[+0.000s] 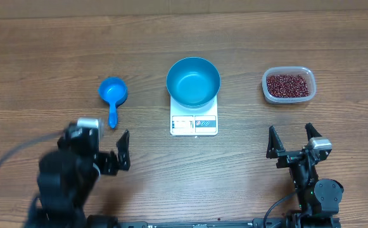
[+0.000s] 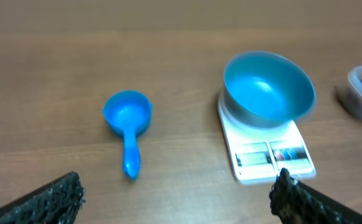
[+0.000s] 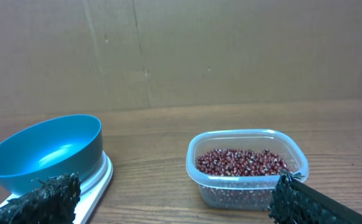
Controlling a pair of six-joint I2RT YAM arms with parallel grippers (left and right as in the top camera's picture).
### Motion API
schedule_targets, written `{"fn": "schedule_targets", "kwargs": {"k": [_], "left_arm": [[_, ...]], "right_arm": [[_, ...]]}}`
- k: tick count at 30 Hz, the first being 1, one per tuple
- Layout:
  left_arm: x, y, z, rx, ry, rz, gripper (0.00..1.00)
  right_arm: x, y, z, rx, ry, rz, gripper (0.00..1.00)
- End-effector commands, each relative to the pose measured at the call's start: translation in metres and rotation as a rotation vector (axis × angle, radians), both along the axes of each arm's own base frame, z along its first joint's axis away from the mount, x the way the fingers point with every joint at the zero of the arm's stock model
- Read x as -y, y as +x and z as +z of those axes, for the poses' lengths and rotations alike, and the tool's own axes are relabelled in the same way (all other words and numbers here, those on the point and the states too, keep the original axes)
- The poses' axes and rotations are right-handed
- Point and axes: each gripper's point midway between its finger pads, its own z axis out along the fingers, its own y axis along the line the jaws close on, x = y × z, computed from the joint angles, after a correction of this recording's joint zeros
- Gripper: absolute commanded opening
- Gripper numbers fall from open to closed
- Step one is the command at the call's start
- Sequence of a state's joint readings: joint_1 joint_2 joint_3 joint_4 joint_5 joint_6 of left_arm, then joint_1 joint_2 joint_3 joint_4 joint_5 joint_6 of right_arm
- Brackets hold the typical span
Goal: Scoop item into bowl and weigh 150g on scale
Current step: 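Move the left gripper forward and down over the blue scoop handle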
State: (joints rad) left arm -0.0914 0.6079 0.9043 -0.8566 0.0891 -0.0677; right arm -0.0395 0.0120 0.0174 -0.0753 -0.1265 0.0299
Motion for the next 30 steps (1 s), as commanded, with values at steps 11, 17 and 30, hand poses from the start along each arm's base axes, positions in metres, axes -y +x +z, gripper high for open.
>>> {"fn": "schedule_targets", "kwargs": {"k": [11, 17, 30], "left_arm": [[0.050, 0.088, 0.025, -0.410, -0.148, -0.162, 1.00], [0.052, 0.135, -0.019, -0.482, -0.135, -0.147, 0.04], [-0.006, 0.165, -0.102, -0.683, -0.027, 0.183, 0.04]], "right_arm": [[0.000, 0.000, -0.001, 0.004, -0.001, 0.000, 1.00], [0.000, 0.000, -0.001, 0.005, -0.001, -0.001, 1.00], [0.000, 0.000, -0.001, 0.004, -0.001, -0.001, 1.00]]}}
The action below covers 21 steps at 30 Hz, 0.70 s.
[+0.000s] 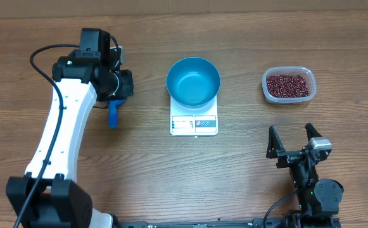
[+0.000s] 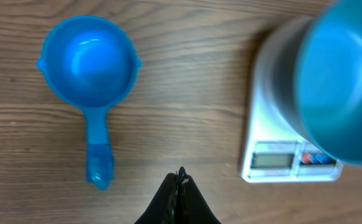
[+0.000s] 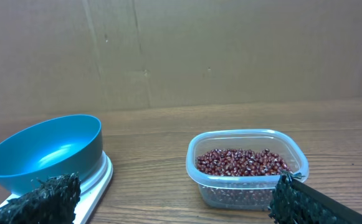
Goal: Scoop item into bowl and weigh 150g on scale
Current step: 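Move the left gripper forward and down over the blue scoop handle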
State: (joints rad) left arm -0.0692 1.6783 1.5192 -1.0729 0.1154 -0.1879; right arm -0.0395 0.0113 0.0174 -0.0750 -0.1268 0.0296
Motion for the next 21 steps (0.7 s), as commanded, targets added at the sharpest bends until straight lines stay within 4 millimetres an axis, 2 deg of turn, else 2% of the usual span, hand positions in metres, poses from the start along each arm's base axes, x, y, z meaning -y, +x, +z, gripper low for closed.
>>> {"fn": "schedule_targets", "kwargs": {"k": [1, 4, 7, 9, 11, 14, 17, 19, 21], "left_arm": [[-0.019, 0.014, -0.009, -0.001, 0.052, 0.090, 0.04], [-0.031, 0.018, -0.028, -0.046, 0.094, 0.159, 0.07], [-0.032, 0.017, -0.043, -0.091, 0.102, 0.157, 0.09], [-0.033, 0.014, -0.053, -0.129, 0.116, 0.157, 0.13], [-0.037, 0.010, -0.063, -0.168, 0.143, 0.160, 0.22], [-0.044, 0.002, -0.075, -0.225, 0.184, 0.164, 0.25], [-0.045, -0.004, -0.083, -0.269, 0.193, 0.162, 0.42], [-0.048, -0.005, -0.085, -0.274, 0.206, 0.165, 0.64], [-0.051, -0.003, -0.085, -0.266, 0.223, 0.170, 0.75]], "right_arm": [[0.000, 0.000, -0.002, 0.003, 0.000, -0.001, 1.00], [0.000, 0.000, -0.002, 0.003, 0.000, -0.001, 1.00], [0.000, 0.000, -0.002, 0.003, 0.000, -0.001, 1.00], [0.000, 0.000, -0.002, 0.003, 0.000, -0.001, 1.00], [0.000, 0.000, -0.002, 0.003, 0.000, -0.001, 1.00], [0.000, 0.000, -0.002, 0.003, 0.000, -0.001, 1.00], [0.000, 0.000, -0.002, 0.003, 0.000, -0.001, 1.00], [0.000, 0.000, -0.002, 0.003, 0.000, -0.001, 1.00], [0.000, 0.000, -0.002, 0.003, 0.000, -0.001, 1.00]]}}
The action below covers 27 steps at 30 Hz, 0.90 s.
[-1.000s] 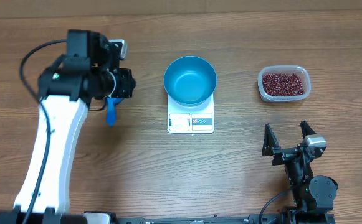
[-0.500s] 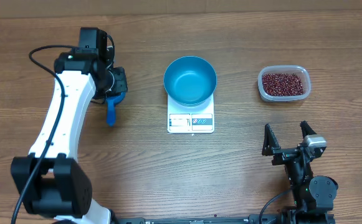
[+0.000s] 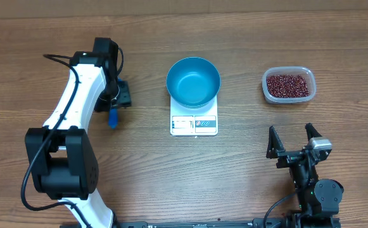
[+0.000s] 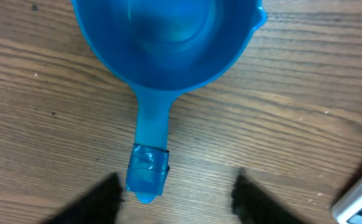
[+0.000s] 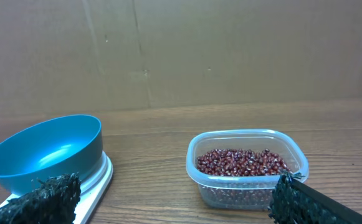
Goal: Scoop item into bowl and weigh 150g on scale
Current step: 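Move the left gripper forward and down over the blue scoop handle, then close the left gripper on the blue scoop handle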
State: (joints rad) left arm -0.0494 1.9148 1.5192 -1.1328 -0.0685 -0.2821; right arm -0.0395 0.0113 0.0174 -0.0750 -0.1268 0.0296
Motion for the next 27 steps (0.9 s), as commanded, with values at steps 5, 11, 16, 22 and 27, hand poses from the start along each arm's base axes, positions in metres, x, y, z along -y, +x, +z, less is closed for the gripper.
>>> {"fn": "schedule_targets", "kwargs": {"k": [5, 11, 16, 22, 27], "left_arm": [[-0.016, 0.014, -0.006, 0.052, 0.032, 0.032, 1.00], [-0.027, 0.013, -0.014, 0.054, -0.015, 0.045, 0.99], [-0.029, 0.018, -0.022, 0.079, -0.038, 0.046, 0.95], [-0.025, 0.018, -0.027, 0.084, -0.044, 0.036, 0.82], [-0.001, 0.022, -0.026, 0.101, -0.132, -0.087, 0.79]], "right_arm": [[0.000, 0.000, -0.002, 0.003, 0.000, -0.001, 1.00], [0.000, 0.000, -0.002, 0.003, 0.000, -0.001, 1.00], [0.000, 0.000, -0.002, 0.003, 0.000, -0.001, 1.00], [0.000, 0.000, -0.002, 0.003, 0.000, -0.001, 1.00], [0.000, 0.000, -0.002, 0.003, 0.000, -0.001, 1.00]]}}
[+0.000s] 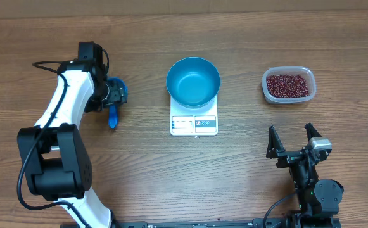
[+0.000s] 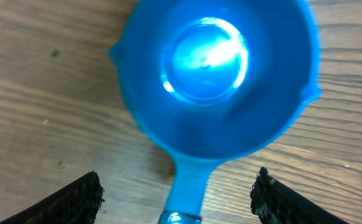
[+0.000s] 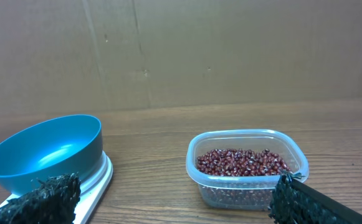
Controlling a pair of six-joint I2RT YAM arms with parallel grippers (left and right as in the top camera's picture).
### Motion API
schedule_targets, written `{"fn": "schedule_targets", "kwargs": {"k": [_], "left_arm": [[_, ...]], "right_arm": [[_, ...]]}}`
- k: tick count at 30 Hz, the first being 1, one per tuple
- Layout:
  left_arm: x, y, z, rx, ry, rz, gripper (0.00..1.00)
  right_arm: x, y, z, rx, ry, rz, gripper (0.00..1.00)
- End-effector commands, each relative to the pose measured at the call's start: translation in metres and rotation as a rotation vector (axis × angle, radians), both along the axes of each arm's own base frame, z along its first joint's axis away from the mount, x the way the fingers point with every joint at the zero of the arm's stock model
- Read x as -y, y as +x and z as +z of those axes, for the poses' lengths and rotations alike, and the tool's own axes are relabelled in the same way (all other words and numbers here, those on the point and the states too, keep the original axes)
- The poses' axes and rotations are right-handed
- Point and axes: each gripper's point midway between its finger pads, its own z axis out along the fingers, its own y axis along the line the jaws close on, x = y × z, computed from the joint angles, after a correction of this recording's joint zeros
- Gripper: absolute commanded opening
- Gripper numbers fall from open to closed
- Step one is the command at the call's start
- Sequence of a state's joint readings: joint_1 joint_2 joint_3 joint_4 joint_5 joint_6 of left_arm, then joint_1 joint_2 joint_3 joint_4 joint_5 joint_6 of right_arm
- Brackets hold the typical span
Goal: Scoop item into bowl and weigh 150g on scale
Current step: 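Close the left gripper on the blue scoop handle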
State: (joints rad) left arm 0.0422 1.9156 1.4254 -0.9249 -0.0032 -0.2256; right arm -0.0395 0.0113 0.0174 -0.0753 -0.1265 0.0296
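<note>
A blue scoop (image 1: 118, 92) lies on the table left of the scale, its handle toward the front. In the left wrist view its cup (image 2: 215, 81) fills the frame and its handle runs down between the fingers. My left gripper (image 1: 108, 100) (image 2: 177, 193) is open, low over the scoop, one finger on each side of the handle. The blue bowl (image 1: 193, 81) (image 3: 43, 152) sits empty on the white scale (image 1: 194, 121). A clear tub of red beans (image 1: 288, 85) (image 3: 246, 165) stands at the right. My right gripper (image 1: 291, 142) (image 3: 168, 202) is open and empty.
A brown cardboard wall (image 3: 181, 50) closes off the far side of the wooden table (image 1: 247, 171). The left arm's white link (image 1: 60, 114) reaches over the table's left part.
My left gripper has shifted a little left and closer to the scoop's cup; its open fingers now flank the handle near the cup instead of its tip. The scoop has not moved.
My left gripper was open near the table's front left. Then it hung over the scoop with fingers together. Then it was open around the handle's tip, and now around the handle by the cup. The right arm, bowl and beans stayed still.
</note>
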Motion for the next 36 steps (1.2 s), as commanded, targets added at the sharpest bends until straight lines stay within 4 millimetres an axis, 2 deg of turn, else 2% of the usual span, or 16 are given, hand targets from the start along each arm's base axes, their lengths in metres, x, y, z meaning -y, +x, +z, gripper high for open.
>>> {"fn": "schedule_targets", "kwargs": {"k": [1, 12, 17, 20, 25, 30, 36], "left_arm": [[0.024, 0.000, -0.005, -0.002, -0.065, -0.142, 0.77], [0.023, -0.002, -0.007, -0.011, -0.050, -0.147, 0.70], [0.013, -0.003, -0.008, -0.017, 0.003, -0.095, 0.68], [0.013, -0.003, -0.008, -0.018, 0.001, -0.096, 0.57], [0.012, -0.004, -0.009, -0.021, 0.010, -0.095, 0.58], [0.011, -0.006, -0.018, -0.021, 0.016, -0.094, 0.59], [0.011, -0.003, -0.020, -0.002, 0.018, -0.093, 0.55]], "right_arm": [[0.000, 0.000, -0.002, 0.003, 0.000, -0.001, 1.00], [0.000, 0.000, -0.002, 0.003, 0.000, -0.001, 1.00], [0.000, 0.000, -0.002, 0.003, 0.000, 0.000, 1.00], [0.000, 0.000, -0.002, 0.003, 0.000, -0.001, 1.00], [0.000, 0.000, -0.002, 0.003, 0.000, -0.001, 1.00], [0.000, 0.000, -0.002, 0.003, 0.000, -0.001, 1.00], [0.000, 0.000, -0.002, 0.003, 0.000, -0.001, 1.00]]}}
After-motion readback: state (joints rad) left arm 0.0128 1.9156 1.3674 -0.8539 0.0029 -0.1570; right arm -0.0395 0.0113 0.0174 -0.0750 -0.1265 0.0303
